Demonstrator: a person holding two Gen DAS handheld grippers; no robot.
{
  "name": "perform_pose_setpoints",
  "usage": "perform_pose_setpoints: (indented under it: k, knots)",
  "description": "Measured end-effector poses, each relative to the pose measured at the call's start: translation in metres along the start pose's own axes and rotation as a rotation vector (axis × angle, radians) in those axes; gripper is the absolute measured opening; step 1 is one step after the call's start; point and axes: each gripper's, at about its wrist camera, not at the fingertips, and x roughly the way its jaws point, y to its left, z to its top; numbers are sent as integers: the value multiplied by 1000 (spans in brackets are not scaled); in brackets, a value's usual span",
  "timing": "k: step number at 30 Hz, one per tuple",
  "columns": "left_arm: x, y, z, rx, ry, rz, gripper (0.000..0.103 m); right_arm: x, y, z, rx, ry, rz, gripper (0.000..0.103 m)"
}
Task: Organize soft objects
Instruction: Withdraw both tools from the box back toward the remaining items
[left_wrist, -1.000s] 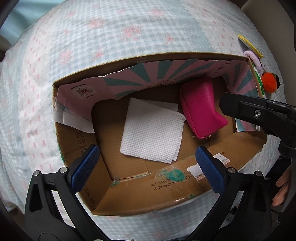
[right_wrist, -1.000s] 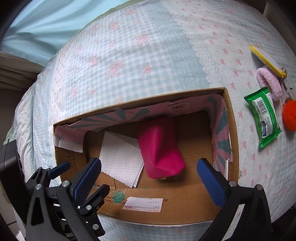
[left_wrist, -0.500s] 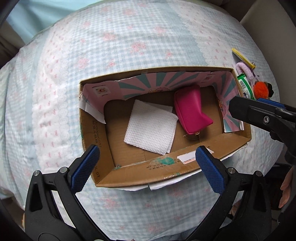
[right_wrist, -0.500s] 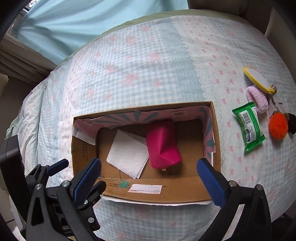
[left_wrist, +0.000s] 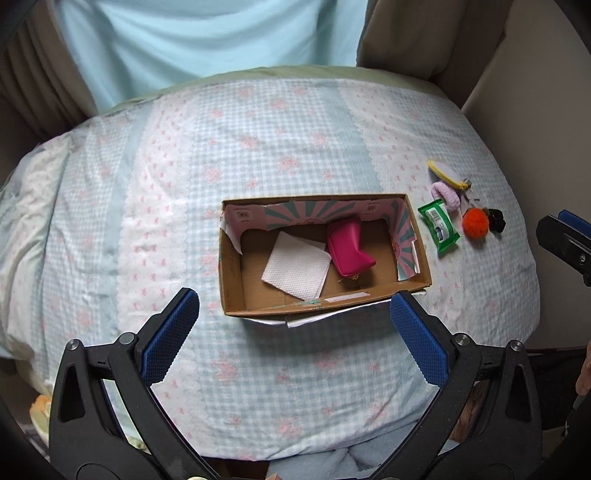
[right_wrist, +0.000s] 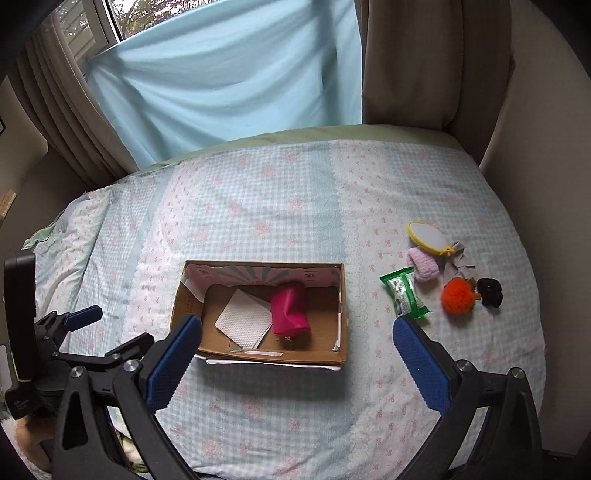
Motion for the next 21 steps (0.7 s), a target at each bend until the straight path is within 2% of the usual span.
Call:
perform_pose_setpoints:
  k: [4, 8, 12, 21]
  knots:
    - [-39, -14, 4, -27, -112, 47, 103, -43, -31, -3, 13, -60, -54, 103]
    - [-55, -45, 8, -11, -152, 50, 103, -71, -73, -5, 57, -103, -97, 103]
    - [-62, -88, 12, -21, -182, 64, 103, -79, -120, -1, 44, -125, -130, 103]
    - [-55, -204, 22, -147, -213, 113, 103, -72, -229, 13, -67, -152, -49, 103]
